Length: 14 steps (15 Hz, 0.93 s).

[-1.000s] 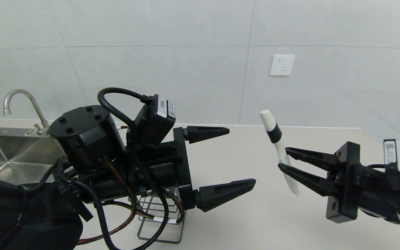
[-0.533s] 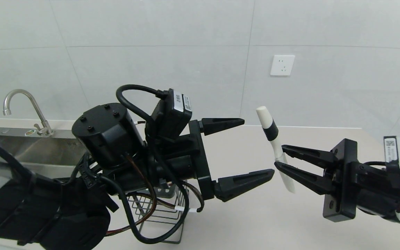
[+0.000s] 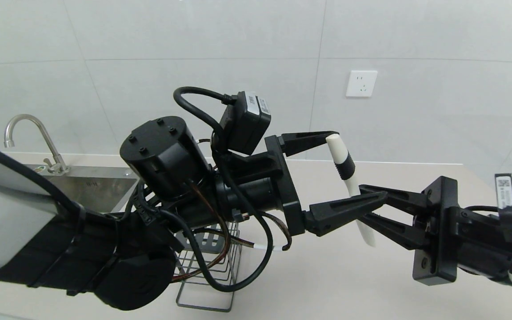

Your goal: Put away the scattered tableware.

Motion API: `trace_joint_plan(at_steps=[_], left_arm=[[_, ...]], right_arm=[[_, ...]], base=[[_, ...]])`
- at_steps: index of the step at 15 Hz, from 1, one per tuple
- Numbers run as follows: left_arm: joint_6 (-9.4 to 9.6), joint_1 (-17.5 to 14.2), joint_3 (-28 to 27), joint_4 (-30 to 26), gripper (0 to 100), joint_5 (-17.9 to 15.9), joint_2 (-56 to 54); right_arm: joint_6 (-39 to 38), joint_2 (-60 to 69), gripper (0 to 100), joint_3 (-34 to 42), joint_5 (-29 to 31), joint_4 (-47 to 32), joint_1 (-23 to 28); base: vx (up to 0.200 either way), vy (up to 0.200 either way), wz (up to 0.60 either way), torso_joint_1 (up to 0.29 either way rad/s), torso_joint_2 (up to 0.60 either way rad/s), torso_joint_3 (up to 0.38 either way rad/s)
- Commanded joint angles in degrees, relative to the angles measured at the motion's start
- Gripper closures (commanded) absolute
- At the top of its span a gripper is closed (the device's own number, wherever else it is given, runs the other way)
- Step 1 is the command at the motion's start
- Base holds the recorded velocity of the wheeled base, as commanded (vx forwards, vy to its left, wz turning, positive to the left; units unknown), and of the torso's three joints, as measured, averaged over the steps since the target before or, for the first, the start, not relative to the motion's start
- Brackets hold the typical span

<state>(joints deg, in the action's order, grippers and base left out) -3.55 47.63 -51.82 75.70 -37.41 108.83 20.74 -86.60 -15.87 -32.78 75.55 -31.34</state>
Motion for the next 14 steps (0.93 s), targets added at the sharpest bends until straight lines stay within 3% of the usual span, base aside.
trace_joint_plan(at_steps=[1, 3, 8, 12, 13, 14], left_arm=[[-0.32, 0.27, -1.0, 0.41, 0, 0.15, 0.6], [-0.58, 0.1, -1.09, 1.73, 0, 0.24, 1.3], [-4.36, -0.43, -2.76, 4.89, 0, 2.61, 1.57], [-4.89, -0.43, -2.93, 5.07, 0, 2.61, 1.92], [-4.98, -0.43, -2.93, 4.98, 100, 2.52, 1.92], [-4.98, -0.43, -3.02, 5.07, 100, 2.52, 2.18]], right_arm=[[0.01, 0.03, 100, -0.48, 0.0, 0.3, -0.03], [0.01, -0.32, 100, -2.32, 0.0, 0.3, -0.03], [0.01, -1.64, 100, -3.38, 0.0, 0.3, -0.74], [-0.43, -3.22, 100, -5.31, 0.0, 0.3, -1.97], [-0.61, -3.4, 100, -5.57, 0.0, 0.3, -2.5], [-0.61, -3.75, 100, -5.66, 0.0, 0.3, -2.67]], base=[[0.0, 0.0, 0.0, 0.0, 0.0, 0.0], [0.0, 0.0, 0.0, 0.0, 0.0, 0.0], [0.0, 0.0, 0.0, 0.0, 0.0, 0.0], [0.0, 0.0, 0.0, 0.0, 0.0, 0.0], [0.0, 0.0, 0.0, 0.0, 0.0, 0.0], [0.0, 0.0, 0.0, 0.0, 0.0, 0.0]])
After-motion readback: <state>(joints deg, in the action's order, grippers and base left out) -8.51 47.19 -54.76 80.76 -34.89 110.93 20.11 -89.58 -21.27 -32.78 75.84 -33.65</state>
